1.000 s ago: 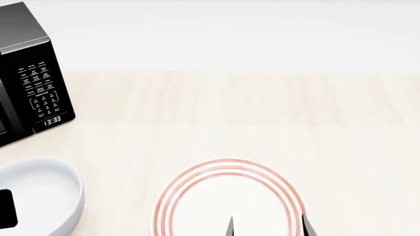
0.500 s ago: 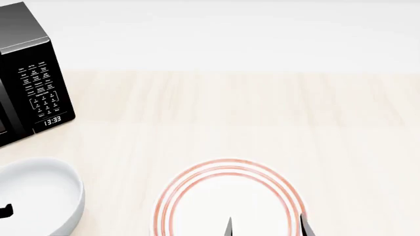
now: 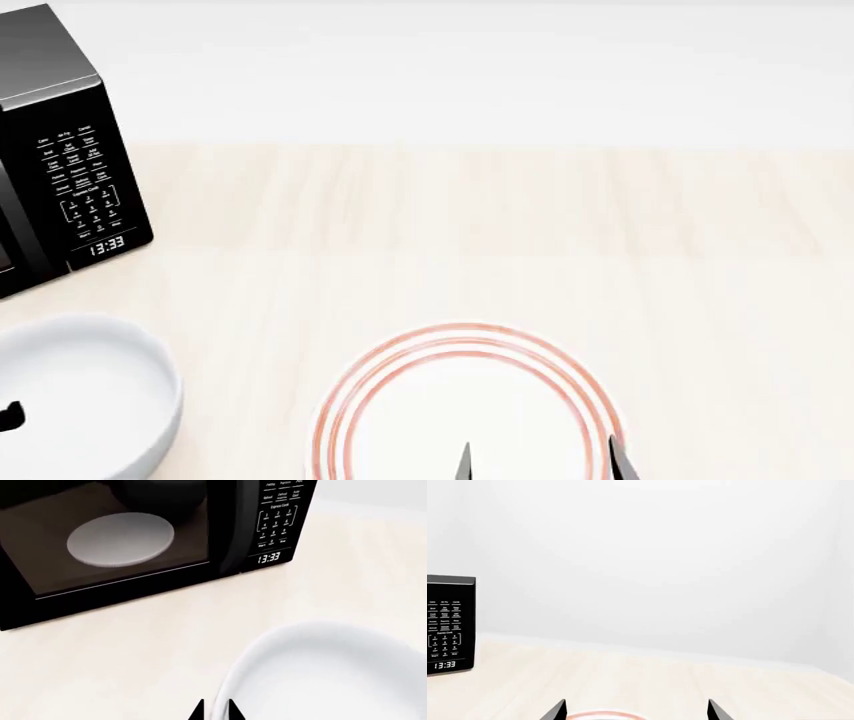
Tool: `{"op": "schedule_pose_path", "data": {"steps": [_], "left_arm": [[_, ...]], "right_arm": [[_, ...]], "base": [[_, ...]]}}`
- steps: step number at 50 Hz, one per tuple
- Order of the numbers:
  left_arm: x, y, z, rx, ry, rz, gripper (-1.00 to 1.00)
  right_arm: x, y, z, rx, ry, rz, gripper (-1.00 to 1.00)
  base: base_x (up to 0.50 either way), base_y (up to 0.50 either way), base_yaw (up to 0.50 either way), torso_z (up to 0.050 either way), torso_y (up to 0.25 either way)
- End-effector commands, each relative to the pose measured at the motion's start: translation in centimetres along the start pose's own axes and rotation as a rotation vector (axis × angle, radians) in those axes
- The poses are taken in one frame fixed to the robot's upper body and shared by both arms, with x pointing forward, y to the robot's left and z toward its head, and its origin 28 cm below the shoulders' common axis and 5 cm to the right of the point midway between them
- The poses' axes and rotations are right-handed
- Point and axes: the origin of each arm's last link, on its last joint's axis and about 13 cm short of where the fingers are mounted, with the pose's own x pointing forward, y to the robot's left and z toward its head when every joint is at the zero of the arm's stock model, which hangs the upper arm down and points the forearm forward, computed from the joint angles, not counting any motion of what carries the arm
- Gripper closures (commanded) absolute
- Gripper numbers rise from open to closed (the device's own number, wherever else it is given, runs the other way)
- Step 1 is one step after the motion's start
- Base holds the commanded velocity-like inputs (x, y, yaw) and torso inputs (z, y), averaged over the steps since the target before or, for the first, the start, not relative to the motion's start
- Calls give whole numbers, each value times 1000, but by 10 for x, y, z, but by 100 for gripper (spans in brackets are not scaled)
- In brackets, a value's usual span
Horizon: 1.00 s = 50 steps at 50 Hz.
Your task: Pick up the white bowl and put it on the plate.
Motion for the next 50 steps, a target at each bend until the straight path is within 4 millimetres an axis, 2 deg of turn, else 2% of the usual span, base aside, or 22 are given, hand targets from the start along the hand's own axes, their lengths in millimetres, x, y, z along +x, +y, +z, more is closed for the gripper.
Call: {"op": "schedule_pose_path", "data": {"steps": [1, 25, 36, 45, 50], "left_arm": [[-6, -7, 12, -20, -46, -31, 100], [-45, -36, 44, -23, -146, -170, 100], [-39, -50, 57, -16, -149, -205, 100], [-31, -72, 60, -26, -138, -264, 100], [-30, -86, 68, -38, -147, -302, 100]], "right_arm": [[0, 0, 0, 0, 1, 1, -100], [0, 0, -1, -1, 1, 2, -100], [0, 0, 0, -1, 1, 1, -100], [0, 0, 0, 0, 0, -1, -100], [0, 0, -1, -1, 2, -1, -100]], "base": [[0, 0, 0, 0, 0], [0, 0, 0, 0, 0], [0, 0, 0, 0, 1], [0, 0, 0, 0, 0], [0, 0, 0, 0, 2]]}}
